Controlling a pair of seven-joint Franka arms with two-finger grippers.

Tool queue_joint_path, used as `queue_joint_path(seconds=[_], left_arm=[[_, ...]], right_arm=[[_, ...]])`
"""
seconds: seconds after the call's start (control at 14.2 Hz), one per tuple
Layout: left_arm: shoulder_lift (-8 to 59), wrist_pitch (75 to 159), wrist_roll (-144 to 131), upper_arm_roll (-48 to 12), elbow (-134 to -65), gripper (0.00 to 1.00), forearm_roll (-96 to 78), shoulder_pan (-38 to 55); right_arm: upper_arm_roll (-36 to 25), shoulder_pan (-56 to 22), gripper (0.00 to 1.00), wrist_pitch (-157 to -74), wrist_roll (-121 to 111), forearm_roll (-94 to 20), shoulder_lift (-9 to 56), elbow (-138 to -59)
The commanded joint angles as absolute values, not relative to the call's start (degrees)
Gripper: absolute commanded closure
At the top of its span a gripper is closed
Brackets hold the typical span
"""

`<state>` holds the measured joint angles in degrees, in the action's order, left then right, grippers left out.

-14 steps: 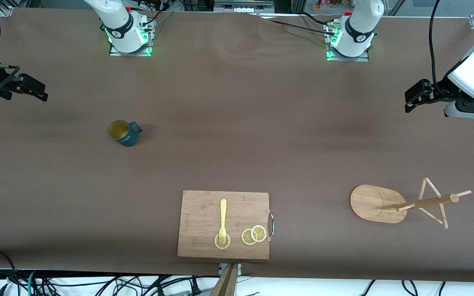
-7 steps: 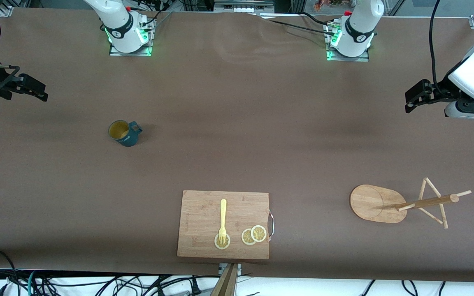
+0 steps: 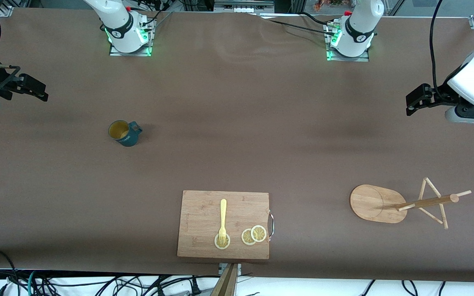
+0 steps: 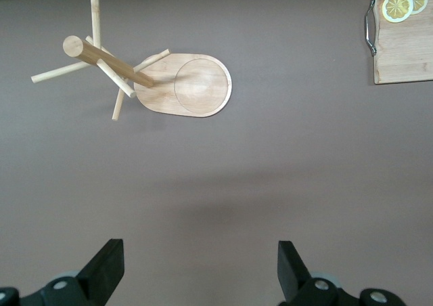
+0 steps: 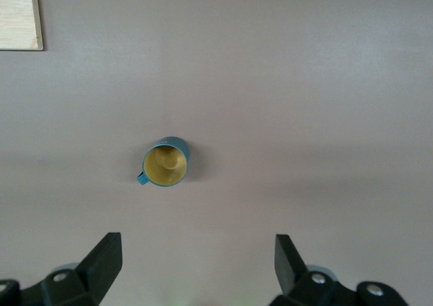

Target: Pass cup and hang on rack

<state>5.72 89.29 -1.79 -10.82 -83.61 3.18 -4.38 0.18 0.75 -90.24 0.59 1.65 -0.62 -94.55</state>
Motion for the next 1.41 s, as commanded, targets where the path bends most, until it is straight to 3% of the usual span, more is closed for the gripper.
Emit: queue_joint_path(seconds=[0.0,0.35,0.63,1.34], left_arm=[[6.42,89.64,-2.02,-11.16,-82.18,0.0,4.83,-4.13],[6.42,89.74,-2.02,-11.16,-82.18,0.0,5.01,-4.13],[6.42,89.82,-2.02,-11.34,-82.18,0.0,5.71,-4.04],[6.42,89.82,-2.02,-11.42,-82.18,0.0,5.71,-3.87]], right_arm=[[1.05,1.76,0.0,-88.78,0.17,0.53,-1.32,-95.27],[1.23,1.41,0.0,-87.62,0.44,0.7,-0.71,-98.25],[1.32,-3.07,0.0,-89.02,0.35,1.14,4.13,-100.44],[1.14,-3.96,0.0,-119.93,-0.18,1.67,2.9,-124.25]])
